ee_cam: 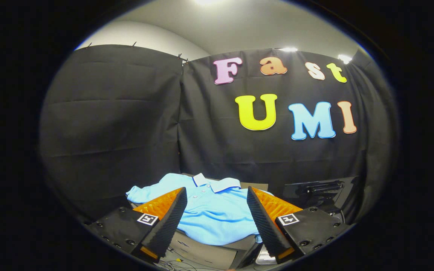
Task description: Put the clothes into the washing machine and then close the washing machine lid.
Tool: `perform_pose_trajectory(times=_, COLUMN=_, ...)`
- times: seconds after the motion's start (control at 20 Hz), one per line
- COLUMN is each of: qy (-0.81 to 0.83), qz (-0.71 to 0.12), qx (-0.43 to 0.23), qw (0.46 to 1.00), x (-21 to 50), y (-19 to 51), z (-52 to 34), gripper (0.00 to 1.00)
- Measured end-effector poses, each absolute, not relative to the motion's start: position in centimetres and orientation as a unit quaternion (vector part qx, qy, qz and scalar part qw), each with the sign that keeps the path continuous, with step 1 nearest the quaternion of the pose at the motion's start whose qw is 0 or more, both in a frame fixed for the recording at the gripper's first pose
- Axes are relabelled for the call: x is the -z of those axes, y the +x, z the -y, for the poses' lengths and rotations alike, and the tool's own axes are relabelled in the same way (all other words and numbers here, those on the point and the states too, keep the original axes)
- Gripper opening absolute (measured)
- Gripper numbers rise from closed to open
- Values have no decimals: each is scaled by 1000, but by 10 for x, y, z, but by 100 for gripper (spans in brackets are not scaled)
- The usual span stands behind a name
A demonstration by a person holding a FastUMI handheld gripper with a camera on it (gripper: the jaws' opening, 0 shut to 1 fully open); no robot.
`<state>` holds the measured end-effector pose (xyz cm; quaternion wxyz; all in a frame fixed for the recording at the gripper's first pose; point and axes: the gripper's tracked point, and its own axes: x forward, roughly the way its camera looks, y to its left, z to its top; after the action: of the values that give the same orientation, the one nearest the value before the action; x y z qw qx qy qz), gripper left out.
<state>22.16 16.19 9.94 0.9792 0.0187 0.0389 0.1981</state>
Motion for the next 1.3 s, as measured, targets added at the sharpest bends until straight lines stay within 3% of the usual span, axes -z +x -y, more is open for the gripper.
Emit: perform_pose_trajectory(times=1.3, qy=-70, qz=-236, qx=-258, qw=934, x=-20, y=326, z=-254, gripper=99)
